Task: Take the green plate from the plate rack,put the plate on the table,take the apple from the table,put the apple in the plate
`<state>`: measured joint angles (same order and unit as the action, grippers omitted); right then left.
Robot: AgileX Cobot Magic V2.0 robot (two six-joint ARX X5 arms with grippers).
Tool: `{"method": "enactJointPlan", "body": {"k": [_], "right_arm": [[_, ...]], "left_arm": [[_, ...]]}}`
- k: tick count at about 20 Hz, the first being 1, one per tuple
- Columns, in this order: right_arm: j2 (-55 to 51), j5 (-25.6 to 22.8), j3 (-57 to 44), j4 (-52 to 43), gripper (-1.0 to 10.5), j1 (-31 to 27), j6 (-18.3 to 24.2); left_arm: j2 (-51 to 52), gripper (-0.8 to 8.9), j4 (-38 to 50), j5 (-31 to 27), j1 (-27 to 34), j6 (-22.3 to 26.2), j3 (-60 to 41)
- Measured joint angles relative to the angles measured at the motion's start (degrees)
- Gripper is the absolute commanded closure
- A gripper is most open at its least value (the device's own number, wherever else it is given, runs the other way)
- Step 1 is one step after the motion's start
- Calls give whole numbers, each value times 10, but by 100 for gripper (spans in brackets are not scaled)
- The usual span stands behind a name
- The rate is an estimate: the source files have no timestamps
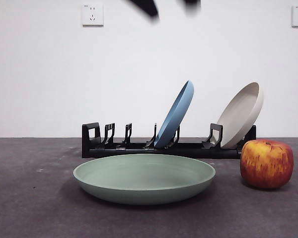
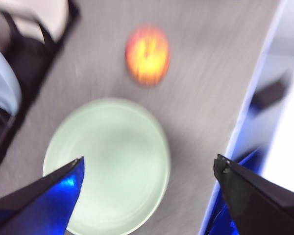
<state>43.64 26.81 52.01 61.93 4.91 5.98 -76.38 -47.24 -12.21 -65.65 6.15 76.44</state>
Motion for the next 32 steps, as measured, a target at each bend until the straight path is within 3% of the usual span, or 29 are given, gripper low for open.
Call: {"method": "enactJointPlan", "body": {"k": [4, 13, 18, 24, 27, 30, 32], "right_arm": [[74, -16, 0, -69, 225, 5, -2], [287, -147, 0, -219, 223, 96, -7], [357, -178, 1, -259, 223, 116, -9], [424, -180, 1, -272, 231, 120, -9], [435, -180, 1, -275, 446, 129, -9], [435, -180, 1, -280, 814, 134, -11], [435, -179, 1, -280, 922, 134, -12]], "left_arm": [[87, 366, -43, 7, 0, -24, 61], [153, 370, -76, 7, 0, -40, 91], [152, 370, -96, 7, 0, -48, 91], [152, 370, -97, 6, 0, -58, 91], [152, 370, -97, 6, 0, -58, 91], [152, 370, -97, 6, 0, -58, 91], [152, 371, -97, 5, 0, -58, 91]]}}
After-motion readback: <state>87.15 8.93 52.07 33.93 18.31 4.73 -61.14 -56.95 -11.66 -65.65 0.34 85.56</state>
